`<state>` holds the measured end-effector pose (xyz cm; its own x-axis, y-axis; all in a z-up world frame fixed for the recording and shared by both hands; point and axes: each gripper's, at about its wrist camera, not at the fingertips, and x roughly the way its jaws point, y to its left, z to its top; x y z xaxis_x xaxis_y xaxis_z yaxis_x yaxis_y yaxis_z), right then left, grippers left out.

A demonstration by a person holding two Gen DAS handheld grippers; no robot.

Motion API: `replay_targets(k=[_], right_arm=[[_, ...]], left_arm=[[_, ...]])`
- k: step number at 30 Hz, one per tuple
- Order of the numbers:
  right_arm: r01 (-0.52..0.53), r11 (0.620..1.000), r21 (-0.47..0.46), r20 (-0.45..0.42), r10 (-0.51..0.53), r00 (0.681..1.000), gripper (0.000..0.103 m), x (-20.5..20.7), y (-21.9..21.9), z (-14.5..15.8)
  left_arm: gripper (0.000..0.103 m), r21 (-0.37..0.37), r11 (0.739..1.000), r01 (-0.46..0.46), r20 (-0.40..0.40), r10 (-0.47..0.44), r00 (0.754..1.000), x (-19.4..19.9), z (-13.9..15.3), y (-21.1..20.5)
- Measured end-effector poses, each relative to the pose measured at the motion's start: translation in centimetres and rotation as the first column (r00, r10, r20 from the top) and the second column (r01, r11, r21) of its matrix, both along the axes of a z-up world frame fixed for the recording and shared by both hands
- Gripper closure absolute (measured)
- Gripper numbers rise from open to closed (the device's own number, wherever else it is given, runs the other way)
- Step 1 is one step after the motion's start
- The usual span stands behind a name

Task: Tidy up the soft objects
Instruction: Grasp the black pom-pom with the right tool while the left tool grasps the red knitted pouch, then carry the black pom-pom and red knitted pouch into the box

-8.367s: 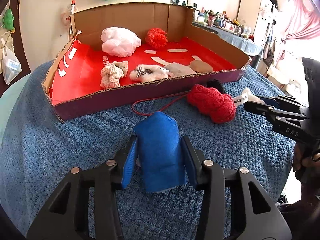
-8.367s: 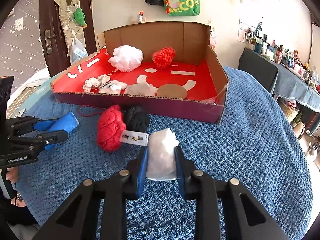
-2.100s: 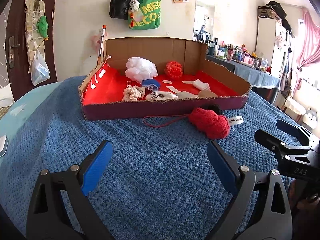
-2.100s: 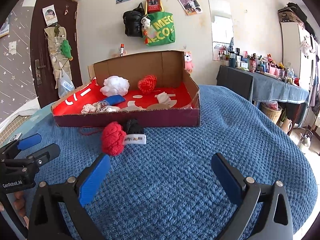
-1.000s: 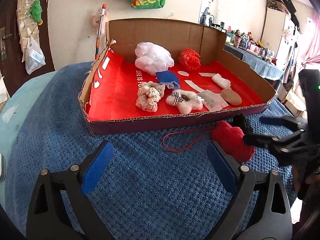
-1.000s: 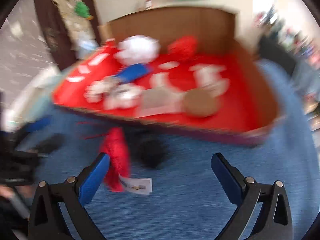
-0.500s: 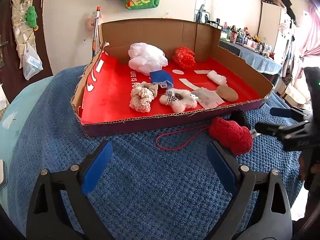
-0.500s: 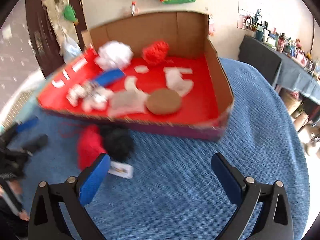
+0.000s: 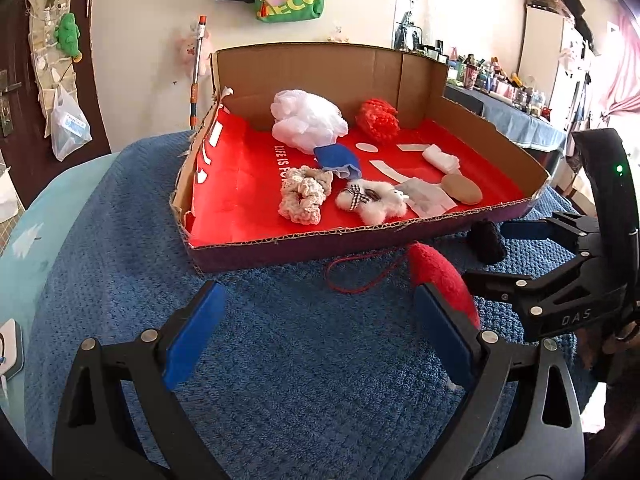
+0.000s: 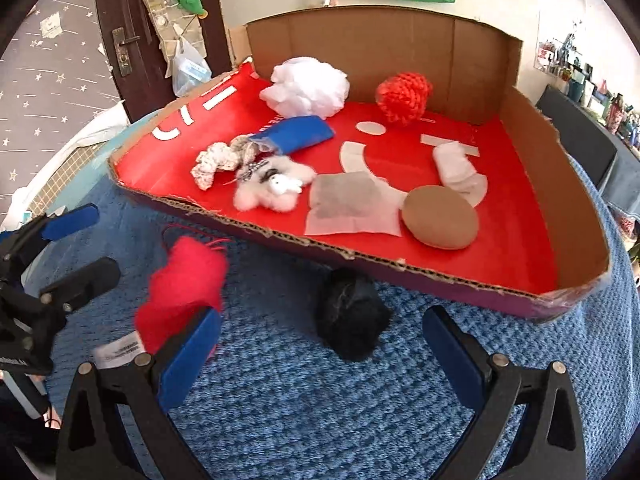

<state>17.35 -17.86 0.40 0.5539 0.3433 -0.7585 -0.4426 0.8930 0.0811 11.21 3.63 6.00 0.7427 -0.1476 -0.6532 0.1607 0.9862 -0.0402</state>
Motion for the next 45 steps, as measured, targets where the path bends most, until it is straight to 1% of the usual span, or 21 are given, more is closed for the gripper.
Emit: replay_targets(k=[4,6,9,13,16,19,22,27,28,29,30,31,32,33,34,35,36,37,38,42,45], right_arm=[[0.061,0.996,0.057,-0.013,-0.061,0.998,0.000,-0.1,-2.2,0.2],[0.091,0.994,0.063,-0.001,-0.091,0.996,0.000,-0.2,-3.3,0.4],[0.125,0.989,0.075,-0.007,-0.125,0.992,0.000,0.0,-4.8,0.4],[0.178,0.980,0.085,-0.010,-0.177,0.984,0.000,0.1,-6.8,0.3],[0.204,0.974,0.096,-0.004,-0.205,0.979,0.000,0.0,-8.2,0.5],[0.219,0.970,0.104,0.002,-0.220,0.976,0.000,-0.1,-9.0,0.6],[0.201,0.970,0.138,-0.012,-0.201,0.979,0.000,0.4,-9.4,0.6],[0.058,0.979,0.194,-0.051,-0.049,0.997,0.002,1.4,-7.6,0.3],[0.028,0.980,0.196,-0.057,-0.017,0.998,0.006,1.7,-6.9,0.1],[0.009,0.981,0.193,-0.061,0.003,0.998,0.009,1.9,-6.5,0.0],[-0.012,0.982,0.190,-0.068,0.025,0.997,0.009,2.2,-6.0,-0.2],[-0.022,0.981,0.192,-0.075,0.037,0.996,0.010,2.4,-5.7,-0.3],[-0.022,0.981,0.193,-0.081,0.038,0.996,0.013,2.6,-5.5,-0.5],[-0.022,0.980,0.198,-0.086,0.040,0.995,0.015,2.7,-5.5,-0.7],[-0.032,0.977,0.211,-0.089,0.052,0.995,0.023,2.7,-5.5,-0.8],[-0.042,0.974,0.223,-0.088,0.063,0.994,0.036,2.6,-5.6,-0.8],[-0.051,0.970,0.238,-0.089,0.074,0.993,0.044,2.6,-5.6,-0.8],[-0.077,0.958,0.275,-0.096,0.107,0.990,0.065,2.5,-5.6,-0.7],[-0.093,0.950,0.298,-0.109,0.131,0.985,0.070,2.5,-5.5,-0.7],[-0.097,0.955,0.279,-0.092,0.127,0.988,0.070,2.0,-5.0,-0.3],[-0.078,0.942,0.327,-0.084,0.111,0.990,0.070,1.3,-5.8,0.7]], left_arm=[[0.007,-0.019,0.999,0.033,-0.008,-0.033,0.999,0.1,0.1,-0.7],[0.007,-0.037,0.998,0.055,-0.018,-0.055,0.998,0.4,0.1,-1.4],[0.007,-0.052,0.995,0.091,-0.025,-0.092,0.995,1.0,0.1,-3.0],[0.007,-0.040,0.989,0.142,-0.043,-0.144,0.989,2.0,-0.1,-5.4],[0.007,-0.029,0.988,0.152,-0.064,-0.154,0.986,2.6,-0.4,-6.5],[0.007,-0.045,0.986,0.160,-0.082,-0.163,0.983,3.0,-0.5,-7.3],[0.007,-0.052,0.986,0.157,-0.107,-0.162,0.981,3.4,-0.9,-7.9],[0.007,-0.050,0.986,0.160,-0.141,-0.166,0.976,3.9,-1.8,-8.5],[0.008,-0.055,0.985,0.161,-0.141,-0.167,0.976,4.0,-1.9,-8.5],[0.015,-0.059,0.985,0.160,-0.142,-0.167,0.976,4.0,-2.0,-8.6],[0.020,-0.072,0.983,0.169,-0.142,-0.178,0.974,4.1,-2.1,-8.7],[0.028,-0.093,0.979,0.181,-0.145,-0.193,0.970,4.2,-2.1,-8.8],[0.039,-0.114,0.975,0.191,-0.156,-0.208,0.966,4.3,-2.3,-8.9],[0.046,-0.151,0.965,0.214,-0.169,-0.239,0.956,4.5,-2.6,-9.0],[0.057,-0.184,0.954,0.235,-0.174,-0.267,0.948,4.5,-2.8,-9.1],[0.059,-0.207,0.947,0.247,-0.180,-0.285,0.942,4.6,-2.9,-9.2],[0.059,-0.207,0.946,0.250,-0.179,-0.288,0.941,4.5,-3.0,-9.4],[0.060,-0.198,0.946,0.255,-0.171,-0.289,0.942,4.3,-2.9,-9.6],[0.061,-0.198,0.946,0.257,-0.168,-0.291,0.942,4.2,-2.8,-9.7],[0.063,-0.203,0.942,0.266,-0.158,-0.299,0.941,3.7,-2.5,-9.5],[0.063,-0.206,0.940,0.273,-0.131,-0.303,0.944,2.6,-1.4,-8.7]])
